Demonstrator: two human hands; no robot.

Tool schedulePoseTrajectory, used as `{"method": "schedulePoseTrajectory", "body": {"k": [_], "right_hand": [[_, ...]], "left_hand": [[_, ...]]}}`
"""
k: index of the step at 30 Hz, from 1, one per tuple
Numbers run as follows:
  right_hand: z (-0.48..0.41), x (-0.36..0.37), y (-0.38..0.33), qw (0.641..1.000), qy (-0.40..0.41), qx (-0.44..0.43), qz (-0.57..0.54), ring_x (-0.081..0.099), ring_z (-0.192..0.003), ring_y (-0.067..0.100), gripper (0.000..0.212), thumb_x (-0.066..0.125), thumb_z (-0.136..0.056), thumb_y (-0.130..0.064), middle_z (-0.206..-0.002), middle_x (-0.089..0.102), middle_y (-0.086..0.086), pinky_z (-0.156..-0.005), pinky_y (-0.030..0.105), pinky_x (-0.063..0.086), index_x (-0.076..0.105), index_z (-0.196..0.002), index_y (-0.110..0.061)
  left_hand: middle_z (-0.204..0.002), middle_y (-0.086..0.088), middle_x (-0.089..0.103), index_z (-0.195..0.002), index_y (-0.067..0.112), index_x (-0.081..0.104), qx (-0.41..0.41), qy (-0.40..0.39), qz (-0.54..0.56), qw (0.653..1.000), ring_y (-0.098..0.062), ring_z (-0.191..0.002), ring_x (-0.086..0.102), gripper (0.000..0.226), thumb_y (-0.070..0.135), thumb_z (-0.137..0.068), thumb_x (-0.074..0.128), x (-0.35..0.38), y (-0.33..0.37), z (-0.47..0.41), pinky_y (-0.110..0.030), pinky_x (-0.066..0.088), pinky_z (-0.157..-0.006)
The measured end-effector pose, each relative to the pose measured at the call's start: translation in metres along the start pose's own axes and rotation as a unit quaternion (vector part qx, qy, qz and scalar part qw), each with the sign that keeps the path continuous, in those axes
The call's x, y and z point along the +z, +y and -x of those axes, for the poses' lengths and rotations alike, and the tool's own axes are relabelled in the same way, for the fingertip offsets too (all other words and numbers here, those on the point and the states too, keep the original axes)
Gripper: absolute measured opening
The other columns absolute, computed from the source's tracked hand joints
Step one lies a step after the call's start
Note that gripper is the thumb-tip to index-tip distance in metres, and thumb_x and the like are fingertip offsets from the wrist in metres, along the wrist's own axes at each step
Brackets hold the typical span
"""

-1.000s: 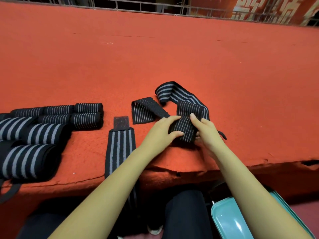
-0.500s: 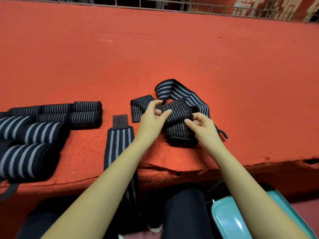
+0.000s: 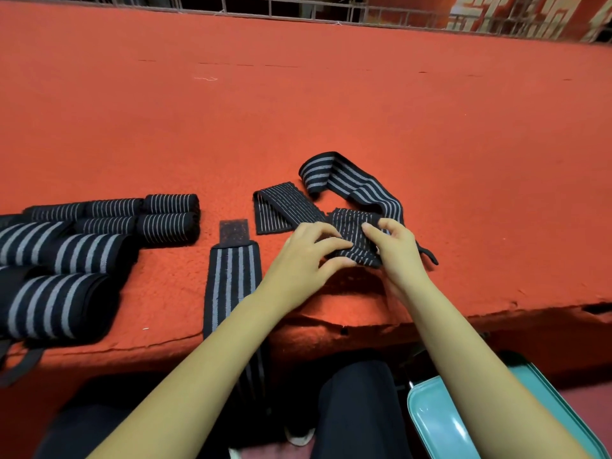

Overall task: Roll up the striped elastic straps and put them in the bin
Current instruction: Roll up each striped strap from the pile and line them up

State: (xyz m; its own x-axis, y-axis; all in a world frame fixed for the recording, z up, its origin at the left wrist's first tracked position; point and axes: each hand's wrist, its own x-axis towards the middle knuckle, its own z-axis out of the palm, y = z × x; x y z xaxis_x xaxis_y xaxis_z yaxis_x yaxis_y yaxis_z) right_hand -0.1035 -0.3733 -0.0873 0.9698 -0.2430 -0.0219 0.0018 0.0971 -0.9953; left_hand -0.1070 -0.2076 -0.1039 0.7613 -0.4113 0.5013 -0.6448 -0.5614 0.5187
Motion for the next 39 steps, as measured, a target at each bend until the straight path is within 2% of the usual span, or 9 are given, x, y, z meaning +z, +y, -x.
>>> {"method": "schedulePoseTrajectory", "body": {"k": [9,13,17,19,22,24,27,34,39], "right_hand": [[0.011,0.004,-0.002,0.995,-0.068,0.073,-0.004,0.067,-0.073,0.022,0.022,0.063,-0.086,0.004,-0.092,0.071,0.012,-0.067,0.036,0.056,0.064,-0.105,-0.008],[0.01,0.008,0.001,0.997,-0.035,0.069,0.016,0.064,-0.07,0.02,0.015,0.064,-0.084,0.005,-0.085,0.068,0.012,-0.061,0.03,0.054,0.064,-0.094,-0.007],[0.006,0.003,0.0,0.997,0.041,0.056,0.021,0.062,-0.059,0.012,0.023,0.059,-0.086,0.01,-0.084,0.058,0.009,-0.051,0.026,0.057,0.05,-0.101,-0.006],[0.009,0.0,0.001,0.99,0.035,-0.01,0.135,0.062,-0.062,0.013,0.03,0.061,-0.087,0.004,-0.084,0.054,0.005,-0.056,0.03,0.058,0.044,-0.106,-0.011],[0.021,0.001,-0.011,0.955,0.017,-0.173,0.241,0.057,-0.092,0.011,0.024,0.064,-0.088,-0.016,-0.107,0.054,0.0,-0.077,0.012,0.047,0.05,-0.108,-0.02],[0.031,0.008,-0.027,0.962,-0.059,-0.182,0.196,0.058,-0.09,0.001,0.01,0.055,-0.095,-0.028,-0.097,0.063,-0.012,-0.079,0.012,0.043,0.06,-0.097,-0.02],[0.039,0.012,-0.044,0.974,-0.128,-0.14,0.122,0.054,-0.067,0.0,0.023,0.053,-0.098,-0.028,-0.066,0.06,-0.016,-0.065,0.017,0.043,0.062,-0.08,-0.015],[0.068,0.017,-0.084,0.976,-0.085,-0.185,0.072,0.055,-0.053,-0.001,0.011,0.052,-0.098,-0.01,-0.065,0.062,-0.008,-0.049,0.013,0.041,0.06,-0.091,-0.014],[0.097,0.027,-0.119,0.973,-0.102,-0.201,0.055,0.059,-0.074,0.015,0.01,0.055,-0.096,-0.009,-0.08,0.064,0.005,-0.065,0.027,0.048,0.062,-0.092,-0.013]], "left_hand": [[-0.09,0.012,0.046,-0.096,0.019,0.061,-0.081,-0.048,-0.022,0.995,-0.01,-0.091,0.036,0.028,0.033,-0.077,0.077,-0.006,-0.002,-0.008,-0.032,0.037,-0.089],[-0.089,0.007,0.047,-0.084,0.014,0.056,-0.058,-0.035,-0.014,0.998,-0.012,-0.087,0.039,0.021,0.02,-0.078,0.076,-0.01,0.003,-0.003,-0.023,0.031,-0.076],[-0.083,0.004,0.057,-0.084,0.014,0.05,-0.062,-0.022,0.028,0.997,-0.014,-0.079,0.051,0.018,0.015,-0.085,0.068,-0.021,0.005,0.003,-0.034,0.043,-0.074],[-0.083,0.005,0.059,-0.087,0.017,0.048,-0.081,-0.028,0.033,0.996,-0.014,-0.079,0.054,0.018,0.021,-0.089,0.064,-0.027,0.007,0.003,-0.036,0.044,-0.074],[-0.079,0.009,0.055,-0.088,0.022,0.046,-0.098,-0.004,0.064,0.993,-0.01,-0.072,0.052,0.017,0.025,-0.091,0.062,-0.036,0.013,-0.001,-0.03,0.041,-0.069],[-0.071,0.01,0.051,-0.086,0.023,0.047,-0.113,0.021,0.107,0.988,-0.006,-0.062,0.047,0.017,0.026,-0.091,0.063,-0.043,0.02,-0.006,-0.024,0.038,-0.062],[-0.074,0.011,0.057,-0.081,0.025,0.052,-0.124,0.077,0.167,0.975,0.002,-0.067,0.051,0.017,0.026,-0.088,0.067,-0.055,0.03,-0.014,-0.015,0.039,-0.065],[-0.075,0.006,0.055,-0.089,0.02,0.056,-0.181,0.079,0.288,0.937,-0.013,-0.067,0.054,0.013,0.032,-0.095,0.058,-0.083,0.057,-0.014,-0.043,0.051,-0.067],[-0.069,0.0,0.055,-0.085,0.02,0.054,-0.163,0.127,0.283,0.937,-0.019,-0.066,0.055,0.013,0.023,-0.098,0.053,-0.114,0.089,-0.002,-0.049,0.053,-0.062]]}}
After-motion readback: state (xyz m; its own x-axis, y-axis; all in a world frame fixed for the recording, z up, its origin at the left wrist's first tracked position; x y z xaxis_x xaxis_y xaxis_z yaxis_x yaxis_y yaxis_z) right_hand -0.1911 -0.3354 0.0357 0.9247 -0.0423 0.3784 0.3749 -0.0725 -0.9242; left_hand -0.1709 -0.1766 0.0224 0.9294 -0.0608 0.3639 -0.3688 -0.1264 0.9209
